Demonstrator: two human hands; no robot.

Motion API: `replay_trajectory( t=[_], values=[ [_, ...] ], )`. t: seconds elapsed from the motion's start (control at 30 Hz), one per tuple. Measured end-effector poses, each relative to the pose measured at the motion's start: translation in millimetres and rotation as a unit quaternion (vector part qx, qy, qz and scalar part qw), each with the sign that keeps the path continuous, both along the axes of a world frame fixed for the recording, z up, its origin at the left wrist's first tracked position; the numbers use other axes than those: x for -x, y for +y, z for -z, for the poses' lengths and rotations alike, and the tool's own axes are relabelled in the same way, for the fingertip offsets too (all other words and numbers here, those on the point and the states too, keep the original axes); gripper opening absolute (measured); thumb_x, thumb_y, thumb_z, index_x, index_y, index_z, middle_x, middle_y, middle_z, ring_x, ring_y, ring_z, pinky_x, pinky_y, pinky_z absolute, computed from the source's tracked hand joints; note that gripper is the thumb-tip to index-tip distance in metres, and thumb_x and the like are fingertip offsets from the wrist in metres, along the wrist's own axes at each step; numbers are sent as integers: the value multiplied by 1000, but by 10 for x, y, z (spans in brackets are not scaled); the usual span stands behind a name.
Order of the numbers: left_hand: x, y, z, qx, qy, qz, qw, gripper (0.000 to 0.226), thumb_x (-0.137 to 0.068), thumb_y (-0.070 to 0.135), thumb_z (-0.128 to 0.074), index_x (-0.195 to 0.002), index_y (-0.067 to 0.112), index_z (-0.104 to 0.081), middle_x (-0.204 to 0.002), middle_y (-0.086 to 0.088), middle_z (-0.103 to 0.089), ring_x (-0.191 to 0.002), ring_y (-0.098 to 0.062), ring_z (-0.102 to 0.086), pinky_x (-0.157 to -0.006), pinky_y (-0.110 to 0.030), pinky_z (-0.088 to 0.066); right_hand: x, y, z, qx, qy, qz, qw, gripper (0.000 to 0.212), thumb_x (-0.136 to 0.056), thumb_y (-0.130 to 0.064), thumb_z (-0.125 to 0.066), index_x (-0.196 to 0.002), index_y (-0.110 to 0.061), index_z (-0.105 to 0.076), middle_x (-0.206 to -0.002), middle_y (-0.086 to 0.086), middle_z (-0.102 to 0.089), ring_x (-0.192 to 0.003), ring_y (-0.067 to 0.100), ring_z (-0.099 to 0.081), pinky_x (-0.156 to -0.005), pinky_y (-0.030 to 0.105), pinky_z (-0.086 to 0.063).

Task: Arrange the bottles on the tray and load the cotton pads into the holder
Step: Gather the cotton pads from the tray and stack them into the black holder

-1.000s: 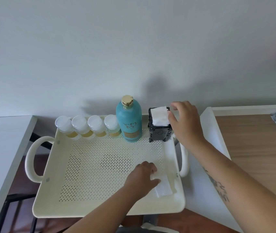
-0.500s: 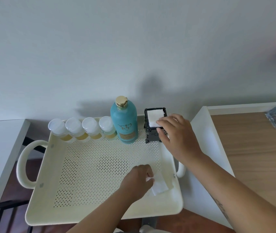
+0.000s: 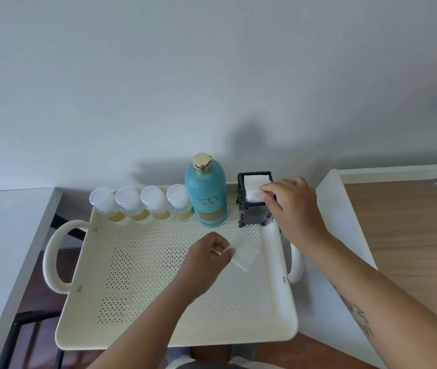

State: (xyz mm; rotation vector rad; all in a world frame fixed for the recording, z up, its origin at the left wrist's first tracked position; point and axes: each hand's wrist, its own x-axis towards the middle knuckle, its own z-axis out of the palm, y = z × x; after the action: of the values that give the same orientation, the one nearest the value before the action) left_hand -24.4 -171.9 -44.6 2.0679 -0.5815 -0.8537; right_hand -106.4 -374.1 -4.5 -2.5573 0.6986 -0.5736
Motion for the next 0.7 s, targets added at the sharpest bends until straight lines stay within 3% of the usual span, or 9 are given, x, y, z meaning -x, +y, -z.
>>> replay_trajectory(
  t=[0.13, 0.4, 0.53, 0.7],
  values=[
    [-82, -6, -104, 20, 29, -30, 999, 11, -86, 35, -68, -85, 25, -63, -83, 3, -69, -63, -6, -55, -60, -23, -47, -41, -33, -36, -29, -4, 8, 1000, 10, -90, -23, -63, -90, -19, -73, -84, -7, -71, -90, 23, -52, -80, 41, -42],
    [-130, -35, -255, 82, 78, -57, 992, 10, -85, 33, -70, -87, 23, -66, -85, -5, -72, -68, -8, -58, -66, -23, -50, -48, -76, -63, -14, 6, -14, 1000, 10, -91, -22, -61, -85, -23, -70, -78, -10, -68, -87, 20, -50, -78, 36, -37],
    [-139, -66, -333, 113, 86, -69, 987, 9, -87, 31, -69, -89, 23, -67, -80, 3, -73, -68, -3, -61, -62, -11, -49, -16, -51, -39, 18, 29, -53, 998, 12, -89, -22, -63, -83, -26, -72, -87, -13, -68, -90, 21, -48, -76, 35, -37],
    [-150, -188, -442, 159, 90, -83, 980, 7, -88, 30, -69, -92, 24, -69, -80, 7, -74, -68, 0, -63, -60, -9, -47, 30, -22, -64, 36, 15, -58, 998, 13, -91, -21, -62, -93, -24, -74, -97, -10, -69, -94, 24, -51, -77, 35, -38]
  ],
)
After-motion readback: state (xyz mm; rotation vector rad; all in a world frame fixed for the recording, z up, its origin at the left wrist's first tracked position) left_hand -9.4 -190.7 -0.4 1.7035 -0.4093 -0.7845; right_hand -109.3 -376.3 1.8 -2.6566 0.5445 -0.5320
